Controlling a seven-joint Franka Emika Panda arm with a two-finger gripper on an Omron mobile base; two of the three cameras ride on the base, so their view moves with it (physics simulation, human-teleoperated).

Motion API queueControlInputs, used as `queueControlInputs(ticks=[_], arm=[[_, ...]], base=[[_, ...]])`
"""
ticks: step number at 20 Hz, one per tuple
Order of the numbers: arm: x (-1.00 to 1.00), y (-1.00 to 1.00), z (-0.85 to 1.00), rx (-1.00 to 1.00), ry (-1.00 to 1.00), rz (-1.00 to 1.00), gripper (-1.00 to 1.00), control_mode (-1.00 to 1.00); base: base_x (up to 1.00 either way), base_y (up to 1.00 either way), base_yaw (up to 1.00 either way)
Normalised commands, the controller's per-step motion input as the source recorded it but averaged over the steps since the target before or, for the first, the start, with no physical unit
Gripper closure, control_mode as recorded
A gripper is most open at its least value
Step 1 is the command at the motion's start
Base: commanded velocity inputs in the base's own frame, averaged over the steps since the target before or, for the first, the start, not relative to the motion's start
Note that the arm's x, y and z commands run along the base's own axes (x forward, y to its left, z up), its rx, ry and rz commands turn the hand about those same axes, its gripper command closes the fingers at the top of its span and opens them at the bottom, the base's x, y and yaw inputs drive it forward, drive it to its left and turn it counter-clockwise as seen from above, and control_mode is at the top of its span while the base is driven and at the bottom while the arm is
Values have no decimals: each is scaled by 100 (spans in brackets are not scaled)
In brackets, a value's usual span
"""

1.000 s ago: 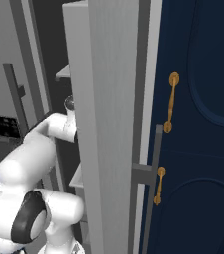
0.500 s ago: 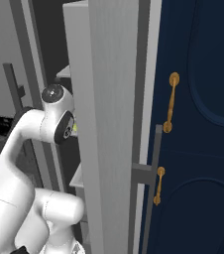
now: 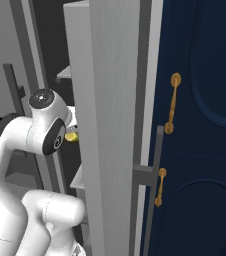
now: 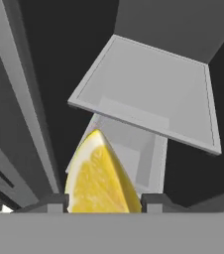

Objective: Grab a lemon wedge from the fridge and one ice cube from the ice bowl, and put them in the glass of lemonade.

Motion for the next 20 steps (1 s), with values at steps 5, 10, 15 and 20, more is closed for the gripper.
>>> queueControlInputs(ticks=[5,10,15,20], arm=[[-34,5,0,0,-1,4,100,-100],[-29,20,0,0,-4,10,100,100],[0,0,0,0,0,0,100,100],[0,0,0,0,0,0,100,100]], base=[[0,0,0],[-11,10,8],[-43,65,72],[-13,78,79]])
